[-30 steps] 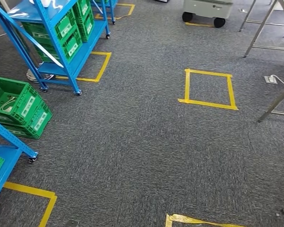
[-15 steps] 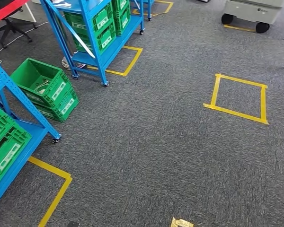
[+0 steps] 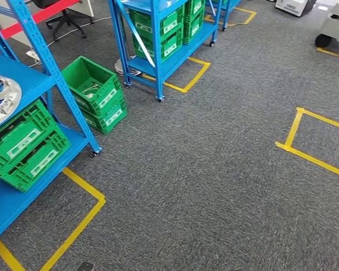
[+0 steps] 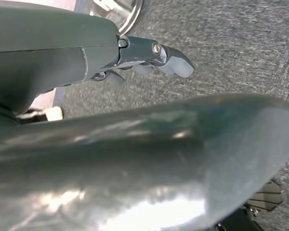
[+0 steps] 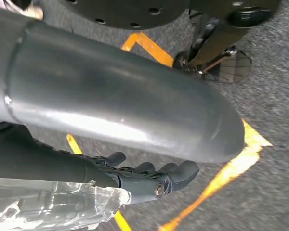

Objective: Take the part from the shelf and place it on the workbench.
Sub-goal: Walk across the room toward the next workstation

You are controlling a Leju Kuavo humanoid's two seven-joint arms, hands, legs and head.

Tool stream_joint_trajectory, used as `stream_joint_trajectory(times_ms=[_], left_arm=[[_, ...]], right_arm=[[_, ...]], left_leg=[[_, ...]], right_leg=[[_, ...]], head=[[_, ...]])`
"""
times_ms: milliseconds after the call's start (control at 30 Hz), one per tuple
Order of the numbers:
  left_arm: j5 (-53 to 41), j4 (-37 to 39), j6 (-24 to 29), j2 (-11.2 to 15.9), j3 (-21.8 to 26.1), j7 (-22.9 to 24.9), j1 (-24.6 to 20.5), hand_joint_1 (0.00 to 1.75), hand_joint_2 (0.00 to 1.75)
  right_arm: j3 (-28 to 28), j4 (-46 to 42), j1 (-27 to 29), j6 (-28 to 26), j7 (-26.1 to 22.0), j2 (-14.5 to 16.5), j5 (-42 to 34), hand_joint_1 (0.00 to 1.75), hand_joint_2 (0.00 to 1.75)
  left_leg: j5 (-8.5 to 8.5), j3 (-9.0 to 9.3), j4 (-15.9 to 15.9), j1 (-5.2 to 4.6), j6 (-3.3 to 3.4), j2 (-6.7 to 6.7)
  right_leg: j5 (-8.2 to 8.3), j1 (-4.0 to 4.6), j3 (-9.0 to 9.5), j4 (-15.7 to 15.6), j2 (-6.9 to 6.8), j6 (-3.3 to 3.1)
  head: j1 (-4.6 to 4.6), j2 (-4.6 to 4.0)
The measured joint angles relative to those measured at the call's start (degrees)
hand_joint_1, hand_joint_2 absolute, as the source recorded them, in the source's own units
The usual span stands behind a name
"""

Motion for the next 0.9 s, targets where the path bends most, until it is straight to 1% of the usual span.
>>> stream_joint_trajectory(times_ms=[33,67,100,133,167,200,233,267,300,333,367,400,433,467,500,533,567,600,633,667,700,733,767,800,833,867,900], left_arm=[[0.0,0.0,0.0,0.0,0.0,0.0,-0.1,0.0,0.0],[0.0,0.0,0.1,0.0,0.0,0.0,0.0,0.0,0.0],[0.0,0.0,0.1,0.0,0.0,0.0,0.0,0.0,0.0],[0.0,0.0,0.1,0.0,0.1,-0.1,0.2,0.0,0.0],[0.0,0.0,0.1,0.0,0.1,-0.1,0.3,0.0,0.0],[0.0,0.0,0.1,0.0,0.1,-0.1,0.3,0.0,0.0],[0.0,0.0,0.1,0.0,0.1,-0.1,0.2,0.0,0.0],[0.0,0.0,0.1,0.0,0.1,-0.1,0.1,0.0,0.0],[0.1,0.0,0.1,-0.1,0.2,-0.2,0.0,0.0,0.0],[0.2,0.0,-0.1,-0.2,0.2,-0.3,-0.1,0.0,0.0],[0.4,0.0,-0.2,-0.2,0.4,-0.5,0.0,0.0,0.0],[0.5,0.0,-0.3,-0.2,0.6,-0.6,0.1,0.0,0.0],[0.5,0.0,-0.5,-0.2,0.7,-0.7,0.2,0.0,0.0],[0.5,0.0,-0.6,-0.2,0.9,-0.7,0.2,0.0,0.0],[0.5,0.0,-0.6,-0.2,1.0,-0.7,0.1,0.0,0.0],[0.5,0.0,-0.7,-0.2,1.0,-0.7,0.0,0.0,0.0],[0.5,0.0,-0.7,-0.2,1.0,-0.7,-0.1,0.0,0.0],[0.5,0.0,-0.8,-0.2,1.0,-0.7,-0.1,0.0,0.0],[0.4,0.0,-0.8,-0.2,1.1,-0.7,0.0,0.0,0.0],[0.4,0.0,-0.8,-0.2,1.1,-0.7,0.1,0.0,0.0],[0.3,0.0,-0.8,-0.2,1.1,-0.7,0.2,0.0,0.0],[0.3,0.0,-0.8,-0.1,1.1,-0.8,0.1,0.0,0.0],[0.2,0.0,-0.9,-0.1,1.2,-0.9,0.0,0.0,0.0],[0.1,0.0,-0.9,-0.1,1.2,-1.0,-0.1,0.0,0.0],[0.0,0.0,-0.9,-0.1,1.2,-1.0,-0.1,0.0,0.0],[0.0,0.0,-0.9,-0.2,1.2,-1.1,0.0,0.0,0.0],[0.0,0.0,-0.9,-0.2,1.2,-1.2,0.0,0.0,0.0]], right_arm=[[0.0,0.0,0.0,0.0,0.0,0.0,0.0,0.0,0.0],[0.0,0.0,0.0,0.0,0.0,0.0,0.0,0.0,0.0],[0.0,0.0,0.0,0.0,-0.1,0.0,0.0,0.0,0.0],[0.0,0.0,0.0,0.0,-0.1,0.0,0.0,0.0,0.0],[0.0,0.0,0.0,0.0,-0.1,0.0,0.0,0.0,0.0],[0.0,0.0,-0.1,0.0,-0.1,0.0,0.0,0.0,0.0],[0.0,0.0,0.0,0.0,-0.2,0.0,0.0,0.0,0.0],[-0.1,0.0,0.0,0.0,-0.2,0.0,0.0,0.0,0.0],[-0.1,0.0,0.1,0.0,-0.2,0.0,0.0,0.0,0.0],[-0.1,0.0,0.2,-0.1,-0.2,0.0,0.0,0.0,0.0],[-0.1,0.0,0.2,-0.1,-0.2,0.0,0.0,0.0,0.0],[-0.1,0.0,0.1,-0.1,-0.2,0.0,0.1,0.0,0.0],[-0.1,0.0,0.0,-0.2,-0.2,0.0,0.1,0.0,0.0],[-0.1,0.0,0.0,-0.2,-0.3,0.0,0.2,0.0,0.0],[-0.1,0.0,-0.1,-0.3,-0.3,0.0,0.3,0.0,0.0],[-0.1,0.0,-0.1,-0.3,-0.3,0.0,0.4,0.0,0.0],[-0.1,0.0,-0.1,-0.3,-0.3,0.0,0.4,0.0,0.0],[-0.1,0.0,-0.2,-0.4,-0.3,0.0,0.5,0.0,0.0],[-0.1,0.0,-0.2,-0.4,-0.3,0.0,0.5,0.0,0.0],[-0.1,0.0,-0.3,-0.4,-0.2,0.0,0.6,0.0,0.0],[-0.1,0.0,-0.3,-0.4,-0.2,0.0,0.6,0.0,0.0],[-0.1,0.0,-0.3,-0.4,-0.1,0.0,0.7,0.0,0.0],[-0.1,0.0,-0.2,-0.4,-0.1,0.0,0.7,0.0,0.0],[-0.1,0.0,-0.1,-0.3,0.0,0.0,0.7,0.0,0.0],[-0.1,0.0,0.0,-0.3,0.0,0.0,0.7,0.0,0.0],[-0.1,0.0,0.1,-0.3,0.1,0.0,0.7,0.0,0.0],[-0.1,0.0,0.1,-0.3,0.1,0.0,0.8,0.0,0.0]], left_leg=[[0.11,-0.25,0.1,0.03,-0.36,-0.66],[0.31,-0.55,0.1,0.11,-0.79,-1.32],[0.55,-0.84,0.1,0.27,-1.2,-2.03],[0.64,-1.07,0.1,0.44,-1.55,-2.37],[0.32,-1.42,0.5,0.43,-1.83,-1.74],[-0.66,-2.19,1.9,0.34,-2.03,-0.38],[-2.25,-3.46,4.5,0.23,-2.17,1.44],[-4.22,-5.25,8.3,0.11,-2.31,3.2],[-6.01,-7.15,12.3,0.12,-2.41,4.16],[-7.03,-8.51,15.4,0.13,-2.45,4.57],[-7.05,-8.98,16.7,0.14,-2.43,4.75],[-5.97,-8.22,15.6,0.13,-2.35,4.89],[-4.15,-6.35,12.4,0.07,-2.2,5.37],[-2.39,-3.98,8.3,-0.09,-1.98,6.87],[-1.2,-1.86,4.4,-0.37,-1.72,8.33],[-0.58,-0.46,1.7,-0.61,-1.43,9.56],[-0.57,0.1,0.4,-0.83,-1.17,10.27],[-0.68,0.04,0.1,-0.96,-0.92,9.77],[-0.56,0.0,0.0,-0.84,-0.6,9.11],[-0.45,0.02,-0.1,-0.7,-0.3,8.43],[-0.33,0.07,-0.2,-0.52,0.06,7.78],[-0.2,0.14,-0.3,-0.33,0.39,7.12],[-0.17,0.09,-0.3,-0.27,0.59,6.43],[-0.15,0.05,-0.3,-0.27,0.74,5.66],[-0.14,0.04,-0.3,-0.28,0.79,4.81],[-0.13,0.06,-0.3,-0.28,0.8,3.96],[-0.12,0.12,-0.3,-0.27,0.77,3.09]], right_leg=[[0.41,-0.18,0.91,-1.9,1.28,-0.05],[0.26,-0.2,1.2,-2.4,1.97,-0.22],[0.37,-0.09,1.27,-2.5,1.44,-0.54],[0.52,-0.03,1.3,-2.5,0.66,-0.91],[0.66,0.0,1.3,-2.6,-0.08,-1.31],[0.78,0.0,1.32,-2.8,-0.93,-1.69],[0.84,0.05,1.33,-2.9,-1.83,-2.02],[0.81,0.21,1.3,-3.0,-2.77,-2.26],[0.76,0.36,1.27,-3.0,-3.81,-2.43],[0.7,0.48,1.25,-3.0,-4.82,-2.53],[0.65,0.56,1.25,-3.0,-5.73,-2.6],[0.62,0.59,1.29,-3.0,-6.52,-2.62],[0.58,0.62,1.39,-3.0,-7.23,-2.59],[0.52,0.68,1.52,-3.0,-7.86,-2.49],[0.37,0.84,1.61,-2.9,-8.47,-2.28],[0.24,1.02,1.73,-2.9,-9.05,-2.04],[0.12,1.18,1.83,-2.9,-9.64,-1.79],[0.05,1.28,1.99,-3.0,-10.28,-1.53],[-0.02,1.25,2.17,-3.1,-10.69,-1.26],[-0.35,1.17,2.13,-2.9,-10.15,-0.91],[-1.19,1.07,1.71,-1.7,-8.88,-0.58],[-2.61,0.96,0.68,0.6,-7.21,-0.3],[-4.45,0.88,-0.93,4.2,-5.55,-0.12],[-6.28,0.84,-2.88,8.3,-4.65,-0.05],[-7.4,0.83,-4.62,11.8,-4.29,-0.01],[-7.45,0.83,-5.65,13.5,-4.15,-0.01],[-6.31,0.8,-5.62,12.9,-4.05,-0.05]], head=[[0.0,0.0],[-0.02,0.0],[-0.05,0.0],[-0.03,0.0],[-0.13,0.0],[-0.35,0.0],[-0.57,0.0],[-0.8,0.0],[-0.92,0.0],[-0.91,0.0],[-0.92,0.0],[-0.91,0.0],[-0.93,0.0],[-0.94,0.0],[-0.99,0.0],[-0.98,0.0],[-0.98,0.0],[-0.96,0.0],[-0.93,0.0],[-0.85,0.0],[-0.72,0.01],[-0.6,0.01],[-0.4,0.01],[-0.31,0.01],[-0.24,0.0],[-0.19,0.0],[-0.16,0.0]])
